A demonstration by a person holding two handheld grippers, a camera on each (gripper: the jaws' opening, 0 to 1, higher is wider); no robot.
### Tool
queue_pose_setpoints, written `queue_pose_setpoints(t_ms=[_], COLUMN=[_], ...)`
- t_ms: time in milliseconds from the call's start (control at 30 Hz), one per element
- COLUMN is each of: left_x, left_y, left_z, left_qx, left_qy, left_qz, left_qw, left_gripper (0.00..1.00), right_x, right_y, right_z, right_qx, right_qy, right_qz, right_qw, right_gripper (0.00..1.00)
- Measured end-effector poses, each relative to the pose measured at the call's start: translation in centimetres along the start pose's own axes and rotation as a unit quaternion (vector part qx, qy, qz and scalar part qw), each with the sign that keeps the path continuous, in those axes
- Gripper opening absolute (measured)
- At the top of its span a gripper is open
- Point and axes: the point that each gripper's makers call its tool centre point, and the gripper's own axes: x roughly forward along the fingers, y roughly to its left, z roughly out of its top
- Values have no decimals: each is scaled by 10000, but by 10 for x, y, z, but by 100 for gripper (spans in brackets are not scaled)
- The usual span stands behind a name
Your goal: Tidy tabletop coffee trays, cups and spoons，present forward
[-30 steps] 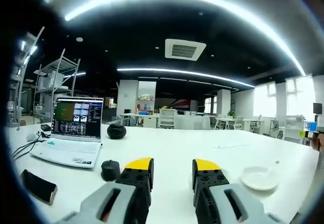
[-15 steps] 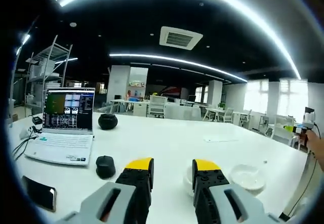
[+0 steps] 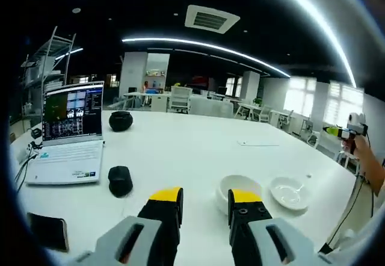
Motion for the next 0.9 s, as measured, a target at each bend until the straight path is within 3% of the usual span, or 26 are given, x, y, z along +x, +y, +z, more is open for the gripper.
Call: queue_pose_setpoints(t_ms=[200, 433, 633, 900], left_x=[3, 14, 28, 39], left_y=[-4, -8, -15, -21], left_z=[-4, -9, -15, -19], left_qx=[10, 57, 235, 253], left_qy=[305, 635, 988, 1279], left_qz=[-191, -244, -323, -342], left_qw=[9994, 9977, 9943, 9909], left_gripper=[32, 32, 33, 31], right_x=[37, 72, 99, 139], right_y=[27, 61, 94, 129], right_z=[7, 1, -8, -26], right_qx=[30, -91, -341, -445], right_qy=[328, 883, 1439, 1989], right_qz=[474, 1006, 1579, 1868], right_qw=[9983, 9910, 9763, 9610], right_gripper=[30, 30, 30, 30])
